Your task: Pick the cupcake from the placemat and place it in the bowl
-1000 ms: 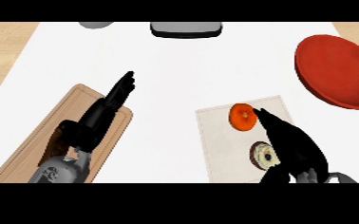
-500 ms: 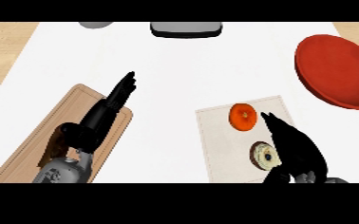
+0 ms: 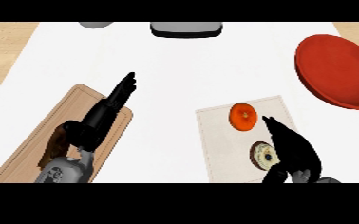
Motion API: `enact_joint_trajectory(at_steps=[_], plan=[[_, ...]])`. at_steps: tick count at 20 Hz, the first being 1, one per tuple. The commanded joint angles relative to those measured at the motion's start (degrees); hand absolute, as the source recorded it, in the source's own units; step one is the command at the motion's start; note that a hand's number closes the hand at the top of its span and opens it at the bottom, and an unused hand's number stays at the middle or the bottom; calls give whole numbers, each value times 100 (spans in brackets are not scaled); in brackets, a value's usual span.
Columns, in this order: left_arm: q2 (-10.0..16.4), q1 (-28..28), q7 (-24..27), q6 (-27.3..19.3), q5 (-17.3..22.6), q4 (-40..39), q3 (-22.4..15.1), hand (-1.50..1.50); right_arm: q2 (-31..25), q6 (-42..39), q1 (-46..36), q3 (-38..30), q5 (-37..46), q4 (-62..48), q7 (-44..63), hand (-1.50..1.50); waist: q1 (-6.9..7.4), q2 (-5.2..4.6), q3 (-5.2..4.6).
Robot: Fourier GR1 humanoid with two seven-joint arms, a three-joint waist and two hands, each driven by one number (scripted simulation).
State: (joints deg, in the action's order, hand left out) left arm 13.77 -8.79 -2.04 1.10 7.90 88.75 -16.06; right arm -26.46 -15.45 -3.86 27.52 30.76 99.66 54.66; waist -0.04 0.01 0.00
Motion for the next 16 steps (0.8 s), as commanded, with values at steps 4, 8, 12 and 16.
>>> enact_joint_trajectory(at_steps=[4,8,12,16], plan=[[-293,285,44,-4,-415,192,-77,0,158,-82,-213,-391,255,-762,-1097,150,24,-1,2],[-207,40,-44,277,-249,-48,364,0,664,227,1,35,1076,-121,-409,150,-5,2,-1],[-541,-82,-189,245,-453,29,237,0,651,151,-358,-546,1052,-860,-1184,150,7,-2,1],[-472,-38,-74,460,-486,-75,560,0,631,285,-56,-668,1496,-664,-1421,150,-4,0,0]])
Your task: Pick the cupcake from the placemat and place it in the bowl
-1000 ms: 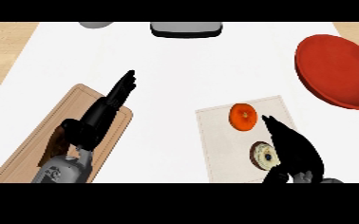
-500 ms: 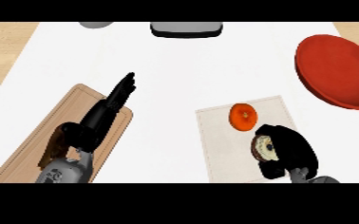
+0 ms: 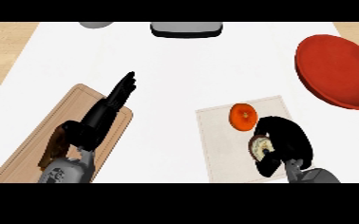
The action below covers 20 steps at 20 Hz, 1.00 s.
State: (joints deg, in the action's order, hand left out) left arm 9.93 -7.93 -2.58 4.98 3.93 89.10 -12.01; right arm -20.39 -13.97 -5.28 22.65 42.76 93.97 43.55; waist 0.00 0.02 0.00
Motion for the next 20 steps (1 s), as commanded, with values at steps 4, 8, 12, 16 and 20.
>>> enact_joint_trajectory(at_steps=[4,8,12,16,20], plan=[[-104,433,308,57,-265,110,-156,0,-262,-334,-1186,-587,-162,-1181,-1332,150,84,-15,2],[7,-72,275,355,-3,-294,178,0,-169,-45,-2262,-553,438,-2517,-1723,150,103,-37,1],[-244,25,-144,68,-190,117,-90,0,-370,738,-2312,-709,1022,-2300,-1493,150,46,-3,3],[-139,-150,-315,69,-87,128,161,0,-381,1282,-2718,-1203,986,-1801,-1366,150,-3,12,3],[-254,118,-176,-25,-223,190,21,0,-240,1623,-2830,-1637,776,-1191,-1205,150,-19,24,2]])
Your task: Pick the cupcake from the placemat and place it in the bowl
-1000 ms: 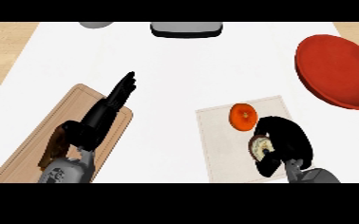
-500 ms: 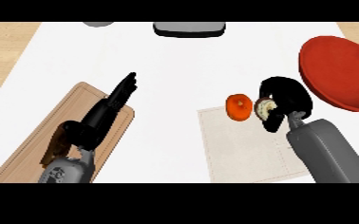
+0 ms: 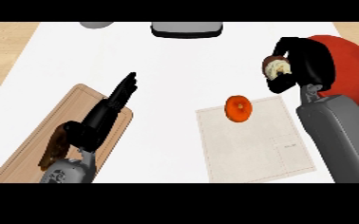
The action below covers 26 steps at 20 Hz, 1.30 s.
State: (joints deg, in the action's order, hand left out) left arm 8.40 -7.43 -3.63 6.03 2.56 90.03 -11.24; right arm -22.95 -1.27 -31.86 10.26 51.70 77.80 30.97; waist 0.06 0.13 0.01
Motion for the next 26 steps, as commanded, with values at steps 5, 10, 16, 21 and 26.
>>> enact_joint_trajectory(at_steps=[5,10,16,21,26], plan=[[75,249,149,159,41,105,94,0,-76,776,164,-1136,-555,617,-261,150,-18,-9,0],[76,189,-410,181,43,596,134,0,-358,802,-164,-1444,-239,-547,-536,150,44,-17,0],[-63,292,99,205,-128,203,15,0,-914,1835,-466,-1818,300,-1924,-1271,150,88,-45,3],[0,229,-37,361,11,247,184,0,-1253,2179,-907,-2089,363,-3205,-1881,150,88,-39,2],[-209,-232,-263,242,-163,149,-23,0,-1277,1024,-1311,-2248,-40,-4566,-2004,150,226,-106,13]])
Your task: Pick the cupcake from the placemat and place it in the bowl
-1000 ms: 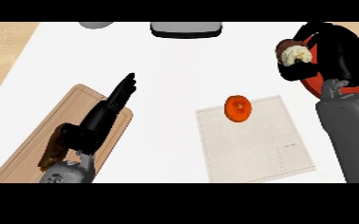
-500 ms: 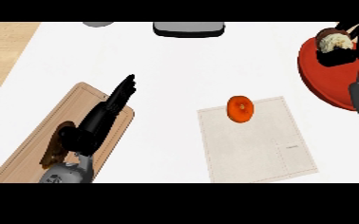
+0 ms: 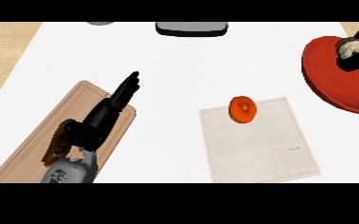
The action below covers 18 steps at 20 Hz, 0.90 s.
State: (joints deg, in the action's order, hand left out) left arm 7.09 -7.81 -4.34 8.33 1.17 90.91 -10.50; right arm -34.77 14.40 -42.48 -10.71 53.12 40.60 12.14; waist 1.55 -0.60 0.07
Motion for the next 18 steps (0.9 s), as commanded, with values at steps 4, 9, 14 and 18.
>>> enact_joint_trajectory(at_steps=[4,9,14,18], plan=[[-52,-162,68,-25,-80,-141,30,0,-205,-970,-237,-734,-923,-1440,-951,-150,33,-30,11],[-31,-84,180,79,-51,-234,93,0,-261,-528,-543,-928,-1018,-1968,-1948,-150,47,-16,8],[-169,-184,-25,-52,-187,-75,-42,0,-507,-66,-733,-1471,-1422,-2139,-2123,-150,34,-18,11],[-125,105,-109,3,-146,221,-105,0,-686,353,-561,-2160,-2033,-2166,-2364,-150,28,-2,16]])
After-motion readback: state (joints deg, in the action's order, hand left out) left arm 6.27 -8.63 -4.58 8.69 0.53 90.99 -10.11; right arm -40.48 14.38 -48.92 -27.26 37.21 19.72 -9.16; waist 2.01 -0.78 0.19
